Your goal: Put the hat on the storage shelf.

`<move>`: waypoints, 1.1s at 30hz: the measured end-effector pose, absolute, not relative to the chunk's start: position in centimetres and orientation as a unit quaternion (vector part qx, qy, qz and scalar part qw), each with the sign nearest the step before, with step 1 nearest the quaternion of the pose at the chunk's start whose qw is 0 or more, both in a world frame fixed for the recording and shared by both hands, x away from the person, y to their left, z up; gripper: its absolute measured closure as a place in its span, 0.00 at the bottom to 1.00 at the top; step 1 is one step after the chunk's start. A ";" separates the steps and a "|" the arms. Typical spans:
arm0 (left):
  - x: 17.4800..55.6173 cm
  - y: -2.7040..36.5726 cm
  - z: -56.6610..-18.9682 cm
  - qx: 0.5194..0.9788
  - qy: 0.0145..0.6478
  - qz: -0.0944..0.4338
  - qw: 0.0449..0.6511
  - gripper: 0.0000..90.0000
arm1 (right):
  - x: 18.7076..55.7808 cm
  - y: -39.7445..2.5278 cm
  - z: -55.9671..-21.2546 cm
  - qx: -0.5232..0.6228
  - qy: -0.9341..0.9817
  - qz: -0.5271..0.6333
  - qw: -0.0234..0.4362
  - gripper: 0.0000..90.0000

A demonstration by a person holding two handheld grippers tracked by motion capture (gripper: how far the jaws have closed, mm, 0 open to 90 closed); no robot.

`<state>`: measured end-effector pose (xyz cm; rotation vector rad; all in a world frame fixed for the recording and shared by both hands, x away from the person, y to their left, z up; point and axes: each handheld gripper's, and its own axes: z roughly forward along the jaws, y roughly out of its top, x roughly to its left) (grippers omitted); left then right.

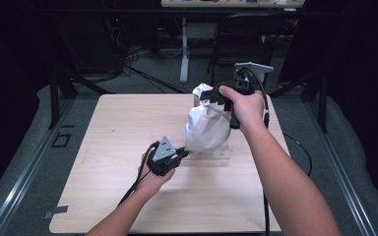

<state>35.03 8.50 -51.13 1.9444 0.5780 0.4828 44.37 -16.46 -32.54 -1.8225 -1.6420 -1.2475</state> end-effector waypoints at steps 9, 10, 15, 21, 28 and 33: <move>34.0 7.8 -51.1 0.803 0.267 0.246 0.472 0.94 | 44.2 -17.2 -32.1 -0.637 -0.580 -0.465 0.206 0.80; 34.0 7.8 -51.1 0.801 0.272 0.246 0.473 0.94 | 44.2 -17.4 -32.0 -0.637 -0.579 -0.466 0.206 0.80; 34.0 8.3 -51.5 0.786 0.305 0.230 0.486 0.94 | 44.0 -18.0 -31.8 -0.638 -0.574 -0.473 0.199 0.78; 33.9 8.7 -52.0 0.784 0.322 0.232 0.478 0.93 | 43.8 -18.3 -31.7 -0.638 -0.578 -0.471 0.192 0.78; 33.8 8.8 -52.5 0.785 0.330 0.232 0.470 0.93 | 43.8 -18.2 -31.8 -0.638 -0.580 -0.468 0.192 0.78; 33.9 9.0 -52.9 0.786 0.340 0.223 0.465 0.93 | 43.8 -18.2 -31.8 -0.638 -0.582 -0.466 0.192 0.78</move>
